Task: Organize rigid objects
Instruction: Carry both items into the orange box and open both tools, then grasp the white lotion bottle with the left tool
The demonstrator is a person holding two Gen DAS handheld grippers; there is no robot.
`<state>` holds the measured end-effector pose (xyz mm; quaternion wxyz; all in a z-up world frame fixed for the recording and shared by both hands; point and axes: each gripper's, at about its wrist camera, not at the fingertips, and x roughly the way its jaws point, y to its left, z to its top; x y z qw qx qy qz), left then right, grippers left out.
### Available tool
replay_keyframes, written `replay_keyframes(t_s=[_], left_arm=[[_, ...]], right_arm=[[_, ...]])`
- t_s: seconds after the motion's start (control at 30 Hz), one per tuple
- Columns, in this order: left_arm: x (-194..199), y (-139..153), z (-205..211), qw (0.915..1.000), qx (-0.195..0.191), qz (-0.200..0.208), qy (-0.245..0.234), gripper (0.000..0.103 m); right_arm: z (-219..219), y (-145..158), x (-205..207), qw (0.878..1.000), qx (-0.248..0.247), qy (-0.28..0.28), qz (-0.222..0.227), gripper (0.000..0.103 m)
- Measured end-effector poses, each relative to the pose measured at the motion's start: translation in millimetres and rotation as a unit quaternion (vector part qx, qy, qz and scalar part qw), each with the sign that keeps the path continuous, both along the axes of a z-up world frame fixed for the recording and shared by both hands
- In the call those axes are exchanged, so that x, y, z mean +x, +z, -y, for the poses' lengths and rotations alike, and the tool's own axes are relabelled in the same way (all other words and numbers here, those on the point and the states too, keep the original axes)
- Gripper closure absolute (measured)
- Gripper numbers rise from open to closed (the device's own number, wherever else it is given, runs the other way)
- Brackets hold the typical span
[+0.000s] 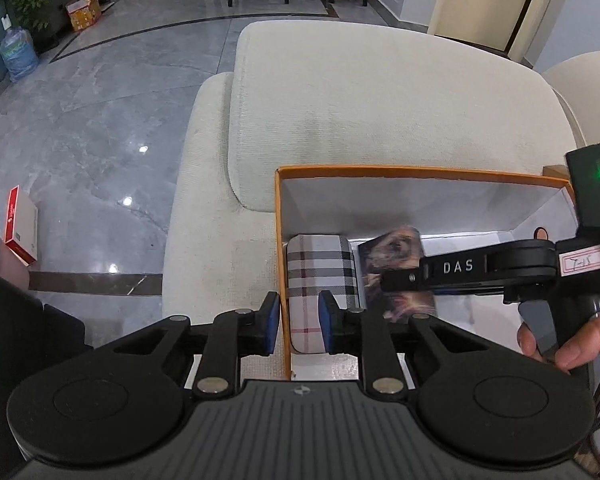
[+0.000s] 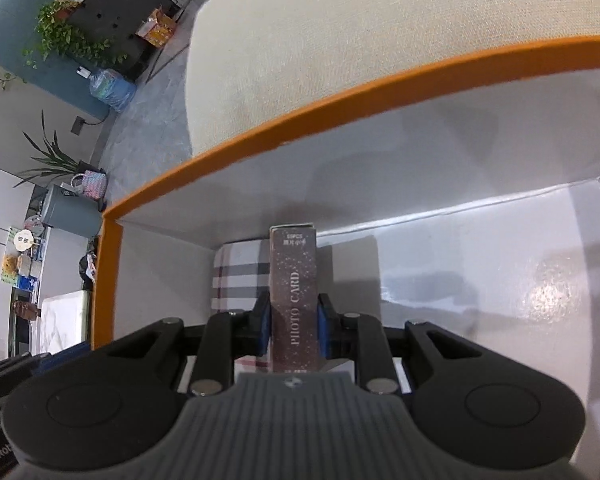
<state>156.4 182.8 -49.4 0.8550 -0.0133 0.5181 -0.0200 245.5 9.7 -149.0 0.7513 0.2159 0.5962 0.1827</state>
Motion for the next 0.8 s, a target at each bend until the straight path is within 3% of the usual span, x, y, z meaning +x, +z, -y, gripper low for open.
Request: replay_keyframes(t_s=[0.07,0.27,0.47,0.7,0.8], left_arm=[[0,-2,0,1.0000,0.003,0.000,-0.002,0.080],[0,-4,2,0.9999,0.016,-0.001,-0.003,0.087],[-1,-4,3,0.9997,0.023,0.000,-0.004,0.089],[-1,-2,4,0.9996,0.027,0.000,0.004,0.089],[-6,9,7,0.9983,0.051,0.023,0.014,0.089]], right_arm=[[5,-1,-3,1.000,-0.027,0.003,0.000,0.063],[8,7,-12,0.996,-0.079,0.028,0.013,0.060],[-1,6,-11,0.996,-0.082,0.036,0.025,0.071],[-8,6,-8,0.996,-0.077,0.036,0.027,0.073],[5,16,-13,0.996,-0.078,0.037,0.036,0.078]])
